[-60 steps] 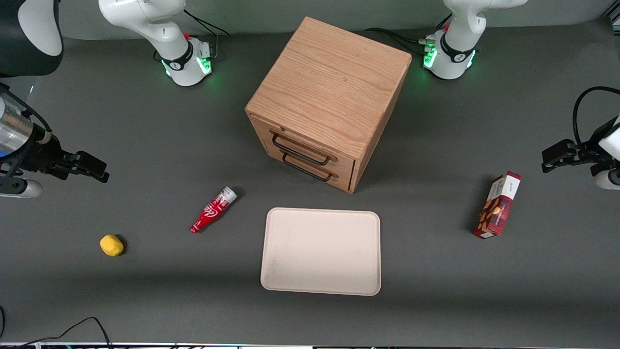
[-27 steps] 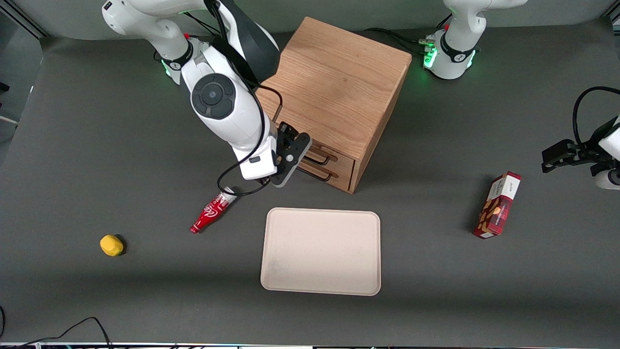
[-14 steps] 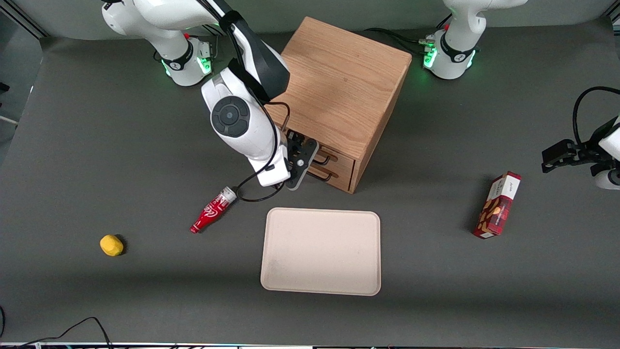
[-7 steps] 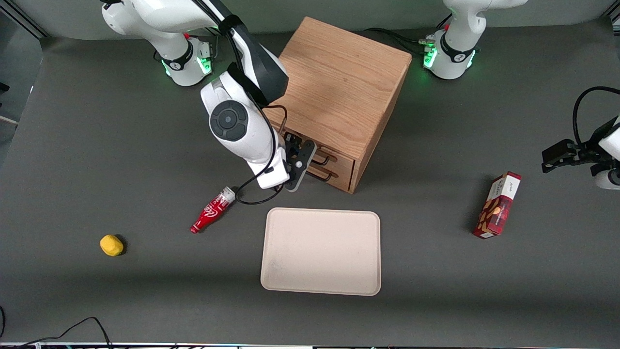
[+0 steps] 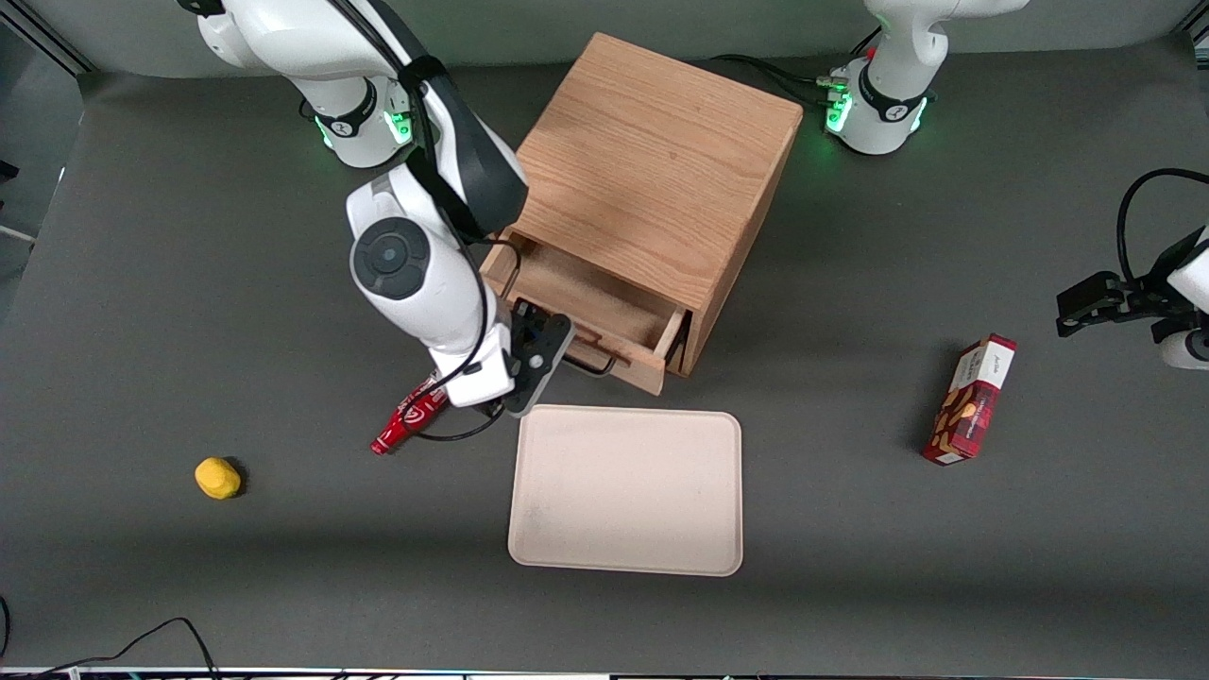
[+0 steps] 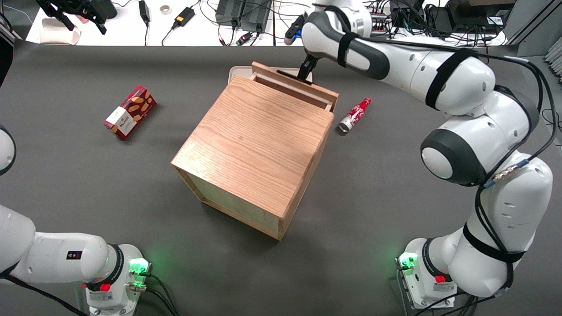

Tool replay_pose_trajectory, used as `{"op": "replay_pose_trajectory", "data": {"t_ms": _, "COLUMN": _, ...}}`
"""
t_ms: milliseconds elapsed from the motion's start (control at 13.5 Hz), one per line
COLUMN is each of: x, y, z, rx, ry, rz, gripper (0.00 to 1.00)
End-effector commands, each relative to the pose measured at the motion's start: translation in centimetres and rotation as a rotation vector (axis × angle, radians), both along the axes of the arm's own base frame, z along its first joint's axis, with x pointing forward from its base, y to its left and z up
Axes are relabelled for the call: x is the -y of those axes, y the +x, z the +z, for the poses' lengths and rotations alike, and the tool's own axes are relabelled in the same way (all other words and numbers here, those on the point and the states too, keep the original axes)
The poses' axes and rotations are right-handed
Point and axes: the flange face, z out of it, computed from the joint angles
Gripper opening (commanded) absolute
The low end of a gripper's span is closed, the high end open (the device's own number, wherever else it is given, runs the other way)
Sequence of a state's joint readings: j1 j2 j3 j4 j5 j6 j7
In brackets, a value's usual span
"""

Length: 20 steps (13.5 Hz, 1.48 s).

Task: Open upper drawer
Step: 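Pull the handle outward with the right gripper to slide the drawer open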

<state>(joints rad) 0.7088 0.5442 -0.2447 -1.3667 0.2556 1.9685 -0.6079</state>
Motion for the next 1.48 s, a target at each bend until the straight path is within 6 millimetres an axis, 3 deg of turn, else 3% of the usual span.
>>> {"op": "replay_pose_trajectory", "data": {"t_ms": 0, "x": 1.4, "y": 3.0, "z": 0.3, "rx": 0.072, "ry": -0.001, "rz": -0.018, "gripper": 1.0}}
{"op": "replay_pose_trajectory", "data": {"t_ms": 370, "x": 4.1, "y": 5.7, "z": -0.6, "rx": 0.14, "ry": 0.011, "rz": -0.046, "gripper": 1.0}}
{"op": "replay_pose_trajectory", "data": {"t_ms": 889, "x": 9.3, "y": 9.6, "z": 1.8, "rx": 0.261, "ry": 0.043, "rz": -0.131, "gripper": 1.0}}
{"op": "replay_pose_trajectory", "data": {"t_ms": 1259, "x": 9.3, "y": 9.4, "z": 2.0, "rx": 0.238, "ry": 0.085, "rz": -0.169, "gripper": 1.0}}
{"op": "replay_pose_trajectory", "data": {"t_ms": 1407, "x": 8.6, "y": 8.5, "z": 0.7, "rx": 0.174, "ry": 0.15, "rz": -0.204, "gripper": 1.0}}
